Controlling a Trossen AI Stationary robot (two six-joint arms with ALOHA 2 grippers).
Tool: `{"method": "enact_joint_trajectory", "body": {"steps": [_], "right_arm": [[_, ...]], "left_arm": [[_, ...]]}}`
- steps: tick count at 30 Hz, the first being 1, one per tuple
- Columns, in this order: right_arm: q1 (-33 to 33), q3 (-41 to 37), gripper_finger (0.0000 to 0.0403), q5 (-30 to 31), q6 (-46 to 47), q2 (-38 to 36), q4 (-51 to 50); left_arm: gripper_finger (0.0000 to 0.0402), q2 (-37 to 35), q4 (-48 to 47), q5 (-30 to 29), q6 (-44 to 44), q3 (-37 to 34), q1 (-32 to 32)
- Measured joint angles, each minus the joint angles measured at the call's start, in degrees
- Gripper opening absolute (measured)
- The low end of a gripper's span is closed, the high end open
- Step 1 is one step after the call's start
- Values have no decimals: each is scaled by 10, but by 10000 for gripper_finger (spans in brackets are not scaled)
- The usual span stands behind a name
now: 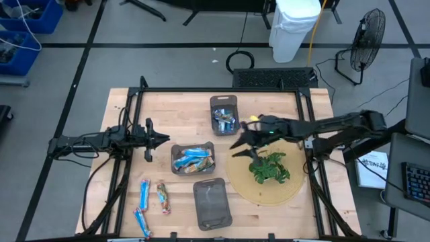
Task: Pick and place Granola Bars by type
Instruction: Put the red granola bar into the bottom black bin
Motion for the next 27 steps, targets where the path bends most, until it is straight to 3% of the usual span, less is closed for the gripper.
{"method": "enact_joint_trajectory", "body": {"steps": [8,17,27], "right_arm": [[0,-165,130,150,30,-210,63],[0,-287,130,201,33,-377,99],[0,-355,130,229,23,-507,98]], "left_arm": [[47,0,4,0,-4,0,0],[47,0,4,0,-4,0,0],[47,0,4,0,-4,0,0]]}}
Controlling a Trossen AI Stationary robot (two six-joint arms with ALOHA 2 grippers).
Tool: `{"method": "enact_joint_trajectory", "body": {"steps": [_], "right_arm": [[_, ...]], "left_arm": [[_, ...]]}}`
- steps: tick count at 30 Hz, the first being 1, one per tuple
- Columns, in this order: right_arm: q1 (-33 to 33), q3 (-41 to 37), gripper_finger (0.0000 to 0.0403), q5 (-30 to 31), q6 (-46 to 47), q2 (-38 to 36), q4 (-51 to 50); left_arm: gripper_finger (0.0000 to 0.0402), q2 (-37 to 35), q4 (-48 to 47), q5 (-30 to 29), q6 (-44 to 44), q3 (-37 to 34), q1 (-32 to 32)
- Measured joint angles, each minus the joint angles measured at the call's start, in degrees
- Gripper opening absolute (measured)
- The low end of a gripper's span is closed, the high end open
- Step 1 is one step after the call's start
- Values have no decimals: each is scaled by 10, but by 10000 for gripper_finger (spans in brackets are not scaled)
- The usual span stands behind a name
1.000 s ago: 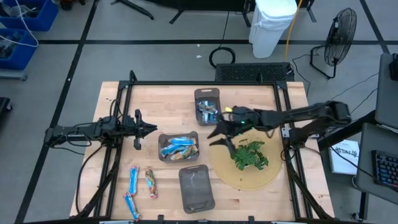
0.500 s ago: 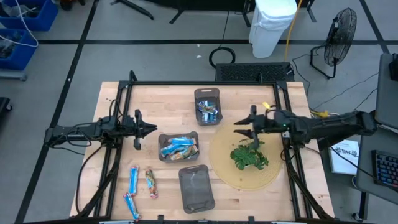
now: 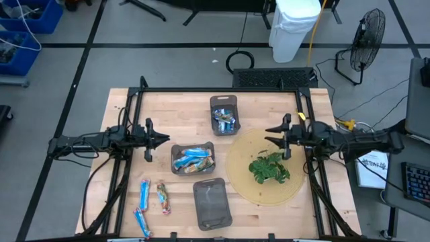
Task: Pick and place Granola Bars by type
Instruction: Put the red granola bar into the bottom black bin
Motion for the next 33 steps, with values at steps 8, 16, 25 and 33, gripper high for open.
{"method": "enact_joint_trajectory", "body": {"steps": [8,16,25,33], "right_arm": [[0,-26,130,13,-10,-60,-22],[0,-47,130,14,-19,-90,-31],[0,-50,130,17,-21,-128,-81],[0,-50,130,28,-2,-150,-130]], "left_arm": [[47,0,0,0,0,0,0],[47,0,0,0,-45,0,0],[47,0,0,0,-53,0,0],[47,0,0,1,-64,0,0]]}}
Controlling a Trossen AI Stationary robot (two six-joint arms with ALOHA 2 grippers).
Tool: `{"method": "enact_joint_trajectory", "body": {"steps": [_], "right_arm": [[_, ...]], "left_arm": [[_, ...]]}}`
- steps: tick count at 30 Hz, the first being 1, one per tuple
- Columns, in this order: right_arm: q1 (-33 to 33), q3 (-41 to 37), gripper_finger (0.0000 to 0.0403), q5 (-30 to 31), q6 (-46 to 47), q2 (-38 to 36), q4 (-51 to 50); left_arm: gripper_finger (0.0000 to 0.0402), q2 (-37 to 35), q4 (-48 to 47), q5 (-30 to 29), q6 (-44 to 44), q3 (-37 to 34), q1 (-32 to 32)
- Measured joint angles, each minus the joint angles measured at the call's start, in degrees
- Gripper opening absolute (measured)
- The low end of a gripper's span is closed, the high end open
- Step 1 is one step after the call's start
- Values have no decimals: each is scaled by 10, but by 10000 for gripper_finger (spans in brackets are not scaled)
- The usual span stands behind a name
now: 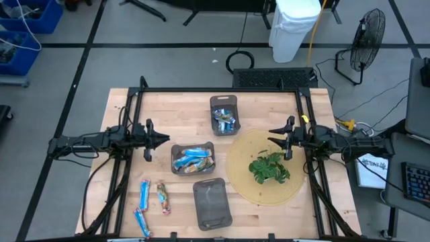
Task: Pick and place Granola Bars by type
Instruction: Put the red granola bar into the bottom black bin
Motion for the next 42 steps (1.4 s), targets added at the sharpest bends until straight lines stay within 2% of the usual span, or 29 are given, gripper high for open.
{"method": "enact_joint_trajectory", "body": {"steps": [20,26,31,37,42], "right_arm": [[0,-31,130,-1,14,-35,-10],[0,-32,130,-1,28,-33,-8],[0,-32,130,-20,73,-33,-39],[0,-33,130,-18,80,-30,-35],[0,-33,130,-16,80,-30,-33]], "left_arm": [[47,0,-1,0,-2,0,0],[47,0,14,-1,-44,0,0],[47,0,24,-1,-8,0,0],[47,0,25,-1,48,0,0],[47,0,20,-1,21,0,0]]}}
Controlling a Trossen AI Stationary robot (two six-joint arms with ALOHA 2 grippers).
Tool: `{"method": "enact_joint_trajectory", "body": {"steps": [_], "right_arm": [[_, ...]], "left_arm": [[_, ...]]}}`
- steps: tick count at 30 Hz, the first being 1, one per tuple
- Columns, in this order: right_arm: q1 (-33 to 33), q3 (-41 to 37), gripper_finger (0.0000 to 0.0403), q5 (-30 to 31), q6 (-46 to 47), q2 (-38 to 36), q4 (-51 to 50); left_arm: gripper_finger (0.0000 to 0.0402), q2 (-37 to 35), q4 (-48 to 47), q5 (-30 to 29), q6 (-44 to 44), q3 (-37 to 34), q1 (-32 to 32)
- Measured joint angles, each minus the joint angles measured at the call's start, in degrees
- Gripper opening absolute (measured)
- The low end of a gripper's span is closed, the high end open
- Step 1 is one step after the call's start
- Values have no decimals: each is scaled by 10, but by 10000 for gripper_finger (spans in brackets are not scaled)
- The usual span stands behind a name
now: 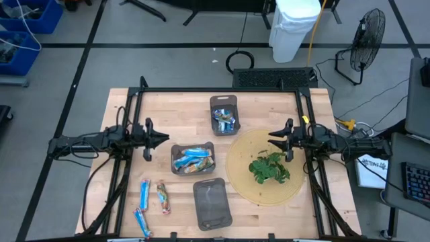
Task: Pick and place Granola Bars by type
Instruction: Put the red granola bar into the bottom black bin
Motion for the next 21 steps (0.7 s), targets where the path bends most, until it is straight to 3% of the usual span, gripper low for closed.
{"method": "enact_joint_trajectory", "body": {"steps": [5,10,13,16,21], "right_arm": [[0,0,130,0,0,0,0],[0,0,130,0,0,0,1],[0,0,130,0,0,0,1],[0,0,130,0,0,0,2],[0,0,130,0,0,0,2]], "left_arm": [[47,17,-48,2,-73,15,-6],[34,86,-50,5,-45,38,-49],[8,139,-44,3,-26,67,-84],[7,210,-55,-15,-66,105,-120],[4,349,-195,-53,-157,221,-187]]}}
